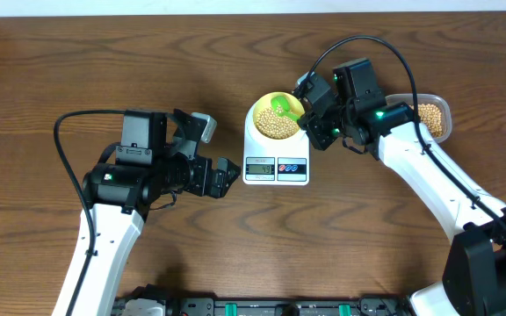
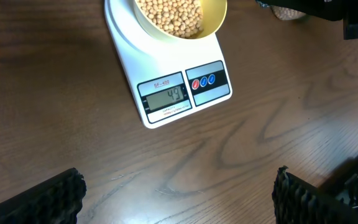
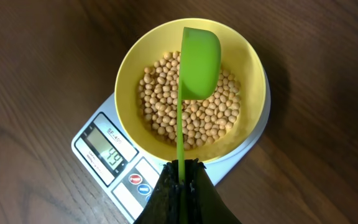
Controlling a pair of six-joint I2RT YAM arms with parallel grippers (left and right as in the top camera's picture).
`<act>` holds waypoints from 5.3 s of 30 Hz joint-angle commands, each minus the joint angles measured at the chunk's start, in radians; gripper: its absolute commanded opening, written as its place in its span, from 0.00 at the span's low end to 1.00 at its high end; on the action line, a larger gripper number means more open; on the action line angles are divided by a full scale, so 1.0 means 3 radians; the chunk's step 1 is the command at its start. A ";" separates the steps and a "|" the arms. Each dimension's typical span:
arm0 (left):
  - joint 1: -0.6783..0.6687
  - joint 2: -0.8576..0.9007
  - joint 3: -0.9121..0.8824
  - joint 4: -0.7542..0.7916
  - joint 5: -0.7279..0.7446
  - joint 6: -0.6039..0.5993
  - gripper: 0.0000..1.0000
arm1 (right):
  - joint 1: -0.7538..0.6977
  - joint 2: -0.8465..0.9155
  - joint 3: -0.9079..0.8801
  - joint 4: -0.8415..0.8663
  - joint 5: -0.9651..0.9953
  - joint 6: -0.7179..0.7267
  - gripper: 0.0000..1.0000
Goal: Scoop item into bowl and weigh 50g on scale
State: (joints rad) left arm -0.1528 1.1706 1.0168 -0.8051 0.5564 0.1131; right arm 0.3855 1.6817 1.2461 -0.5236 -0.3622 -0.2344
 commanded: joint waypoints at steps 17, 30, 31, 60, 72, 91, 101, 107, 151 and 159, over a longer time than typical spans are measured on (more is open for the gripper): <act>-0.0006 0.0001 0.0006 -0.0005 0.0053 0.0058 0.98 | 0.0005 -0.0061 0.0006 0.0011 0.0004 0.0079 0.01; -0.0006 0.0001 0.0006 -0.0005 0.0053 0.0058 0.98 | 0.0005 -0.0061 0.0006 0.0011 0.0004 0.0080 0.01; -0.0006 0.0001 0.0006 -0.0005 0.0053 0.0058 0.98 | 0.0005 -0.0061 0.0006 0.0011 0.0004 0.0080 0.01; -0.0006 0.0001 0.0006 -0.0005 0.0053 0.0058 0.98 | -0.0479 -0.0664 0.0008 0.0135 -0.0045 0.1102 0.01; -0.0006 0.0001 0.0006 -0.0005 0.0053 0.0058 0.98 | -0.1095 -0.0989 0.0008 -0.0164 -0.0047 0.1775 0.02; -0.0006 0.0001 0.0006 -0.0005 0.0053 0.0058 0.98 | -0.1809 -0.1030 0.0005 -0.1170 0.0477 0.1850 0.02; -0.0006 0.0001 0.0006 -0.0005 0.0053 0.0057 0.98 | -0.1803 -0.0871 0.0003 -0.1302 0.0730 0.1854 0.01; -0.0006 0.0001 0.0006 -0.0005 0.0053 0.0058 0.98 | -0.1802 -0.0683 0.0003 -0.1400 0.1012 0.1851 0.02; -0.0006 0.0001 0.0006 -0.0005 0.0053 0.0057 0.98 | -0.1666 -0.0132 0.0004 -0.0935 0.0938 0.1615 0.72; -0.0006 0.0001 0.0006 -0.0005 0.0053 0.0057 0.98 | -0.1676 -0.0331 0.0013 -0.0933 0.0937 0.1616 0.88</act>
State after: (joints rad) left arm -0.1528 1.1706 1.0168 -0.8051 0.5564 0.1127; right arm -0.1200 1.6295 1.2461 -0.8032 -0.0788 0.2546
